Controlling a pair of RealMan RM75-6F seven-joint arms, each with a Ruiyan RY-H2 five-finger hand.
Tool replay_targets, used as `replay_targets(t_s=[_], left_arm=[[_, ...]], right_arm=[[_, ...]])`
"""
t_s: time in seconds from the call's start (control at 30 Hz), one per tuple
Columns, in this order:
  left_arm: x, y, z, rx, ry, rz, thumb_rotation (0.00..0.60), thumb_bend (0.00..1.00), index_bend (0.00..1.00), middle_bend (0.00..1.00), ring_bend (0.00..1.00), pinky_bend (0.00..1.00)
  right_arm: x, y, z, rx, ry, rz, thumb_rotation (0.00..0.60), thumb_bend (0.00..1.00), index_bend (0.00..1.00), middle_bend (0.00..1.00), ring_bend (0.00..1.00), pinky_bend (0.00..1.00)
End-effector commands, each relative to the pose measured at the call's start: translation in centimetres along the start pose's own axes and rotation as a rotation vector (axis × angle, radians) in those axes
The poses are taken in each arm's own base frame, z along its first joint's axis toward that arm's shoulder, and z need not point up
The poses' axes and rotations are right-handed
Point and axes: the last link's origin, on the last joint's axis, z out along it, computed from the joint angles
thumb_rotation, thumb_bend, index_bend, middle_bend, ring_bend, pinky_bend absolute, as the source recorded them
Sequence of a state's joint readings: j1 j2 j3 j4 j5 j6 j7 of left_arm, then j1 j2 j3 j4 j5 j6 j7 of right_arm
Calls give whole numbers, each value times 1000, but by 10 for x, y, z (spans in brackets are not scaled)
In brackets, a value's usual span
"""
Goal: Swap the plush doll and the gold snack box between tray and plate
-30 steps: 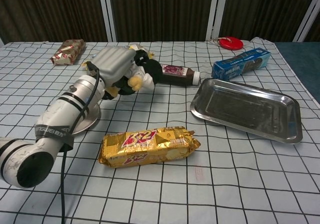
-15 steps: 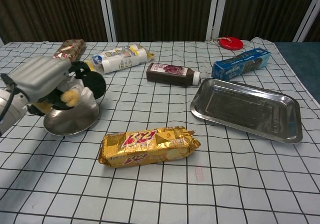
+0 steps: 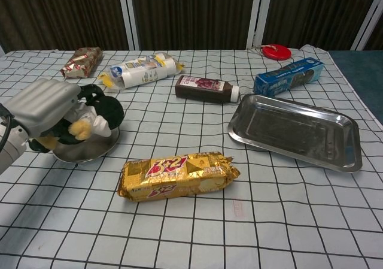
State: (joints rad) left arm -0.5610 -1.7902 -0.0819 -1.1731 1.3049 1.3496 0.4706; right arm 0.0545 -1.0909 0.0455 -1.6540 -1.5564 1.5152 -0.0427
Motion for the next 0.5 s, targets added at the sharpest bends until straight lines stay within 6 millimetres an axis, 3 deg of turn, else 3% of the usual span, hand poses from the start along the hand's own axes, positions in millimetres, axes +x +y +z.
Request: replay_targets(t_s=[0.03,0.1,0.17,0.3,0.5], left_arm=[[2,2,-2,14,-22,-29,600,447,157,364,316,337],[4,1,-3,16,-41,-37,600,445,53,238,192,235],[5,0,-3,22,-64,-49,600,443,9,158,111,198],[7,-3,-5,34,-106,-67,600,442,0,13,1,157],[17,-12,-11,36,-113,-36,600,441,0,0,0,150]], right_arm=[[0,0,0,1,1,1,600,106,0,0,0,0],[0,0,-1,4,1,2,600,106,0,0,0,0],[0,-1,-1,5,0,2,600,106,0,0,0,0],[-1,0,0,2,2,-5,600,106,0,0,0,0],[-2,-1,0,1,0,-9,600,106,0,0,0,0]])
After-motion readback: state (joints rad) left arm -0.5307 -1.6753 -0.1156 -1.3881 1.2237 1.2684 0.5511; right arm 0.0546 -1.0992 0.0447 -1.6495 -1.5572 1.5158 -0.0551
